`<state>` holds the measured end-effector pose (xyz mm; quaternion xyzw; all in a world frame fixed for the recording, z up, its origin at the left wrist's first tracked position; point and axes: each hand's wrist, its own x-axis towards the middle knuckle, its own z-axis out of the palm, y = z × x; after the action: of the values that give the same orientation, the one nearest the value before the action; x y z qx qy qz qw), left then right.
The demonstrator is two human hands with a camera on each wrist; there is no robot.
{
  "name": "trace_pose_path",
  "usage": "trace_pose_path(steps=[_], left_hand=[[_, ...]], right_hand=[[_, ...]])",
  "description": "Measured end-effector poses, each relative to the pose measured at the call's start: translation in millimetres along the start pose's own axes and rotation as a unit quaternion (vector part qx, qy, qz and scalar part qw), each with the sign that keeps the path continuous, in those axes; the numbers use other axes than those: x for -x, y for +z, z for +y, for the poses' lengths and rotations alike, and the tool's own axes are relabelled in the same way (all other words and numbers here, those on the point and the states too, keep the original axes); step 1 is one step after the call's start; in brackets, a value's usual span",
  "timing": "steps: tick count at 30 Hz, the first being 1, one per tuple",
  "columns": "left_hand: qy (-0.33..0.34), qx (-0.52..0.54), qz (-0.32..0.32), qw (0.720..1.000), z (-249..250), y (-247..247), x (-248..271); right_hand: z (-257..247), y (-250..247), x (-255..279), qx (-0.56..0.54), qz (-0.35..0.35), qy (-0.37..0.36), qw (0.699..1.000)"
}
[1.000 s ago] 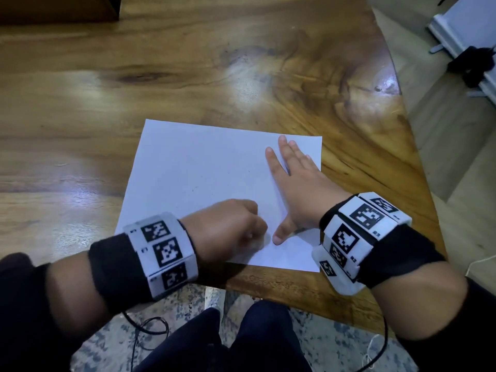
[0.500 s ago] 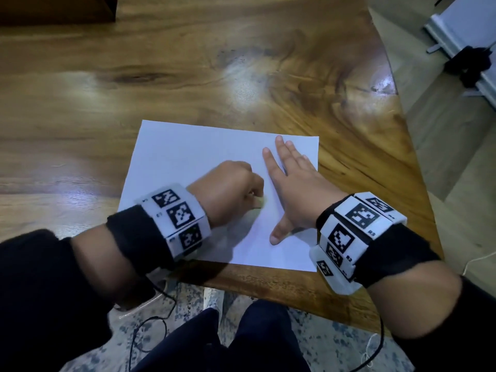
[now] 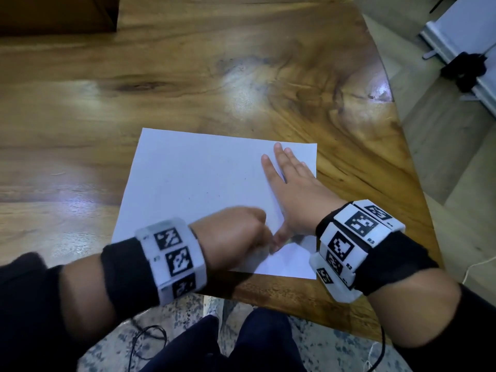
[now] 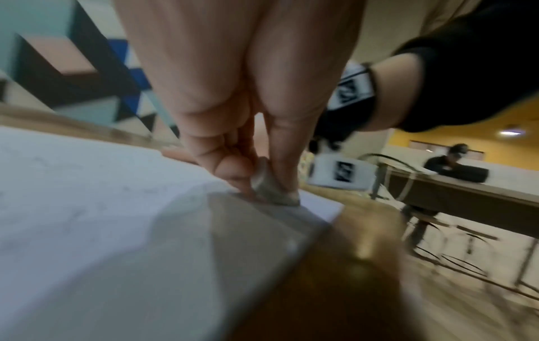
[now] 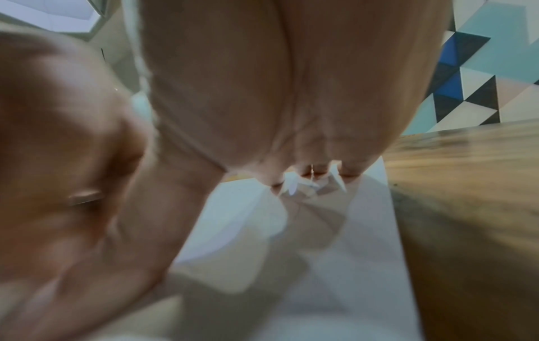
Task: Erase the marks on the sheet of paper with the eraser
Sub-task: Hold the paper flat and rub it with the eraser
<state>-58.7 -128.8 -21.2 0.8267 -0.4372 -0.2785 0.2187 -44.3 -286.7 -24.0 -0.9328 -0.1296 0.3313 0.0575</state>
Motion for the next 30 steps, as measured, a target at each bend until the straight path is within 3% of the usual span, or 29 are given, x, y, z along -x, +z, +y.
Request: trace_pose_path(steps=[2,3,6,8,11,14,16,18,23,26,30], left_hand=[[-0.009,0.007,-0.061,0.998,-2.4,-0.4,8.1],[-0.016,-0.003,-0.05,0.999,-7.2,-5.1,5.2],[-0.069,-0.024,0.073,0.995,-23.7,-18.5,-8.9],[-0.102,0.012,0.1,0.99,-24.1,-16.5,-7.4],[-0.046,0.02,0.018,0.999,-14.8,-1.8,9.2],[-0.048,0.051,-0.026,0.997,-21.5,0.7,15.5],[-0.061,0.061,0.016,0.996,-29.4,-6.4,11.7],[-0.098,0.061,0.099,0.988,-39.5,-16.7,11.4],[-0.163,-0.013,0.224,0.961,-55.1,-19.8,12.1],[-0.199,0.03,0.176,0.963,-50.2,-18.1,13.4],[-0.207,-0.002,0.117,0.971,-51.5,-11.3,22.5]], right_hand=[[-0.2,-0.1,-0.2,0.003,-0.002,0.002,1.0],[-0.7,-0.5,-0.3,0.004,-0.004,0.003,1.0],[-1.0,-0.6,-0.6,0.008,-0.005,0.003,1.0],[-0.5,-0.4,-0.6,0.007,-0.006,0.002,1.0],[0.4,-0.3,-0.6,0.002,-0.005,0.002,1.0],[1.9,-0.3,-0.7,-0.016,-0.003,0.0,1.0],[4.6,-1.6,-0.4,-0.043,0.006,-0.003,0.999],[7.2,-2.9,0.1,-0.054,0.019,-0.008,0.998],[7.4,-6.7,1.4,-0.033,0.038,-0.003,0.999],[9.6,-9.6,0.7,-0.033,0.041,0.018,0.998],[10.7,-5.6,2.2,-0.058,0.026,0.027,0.998]])
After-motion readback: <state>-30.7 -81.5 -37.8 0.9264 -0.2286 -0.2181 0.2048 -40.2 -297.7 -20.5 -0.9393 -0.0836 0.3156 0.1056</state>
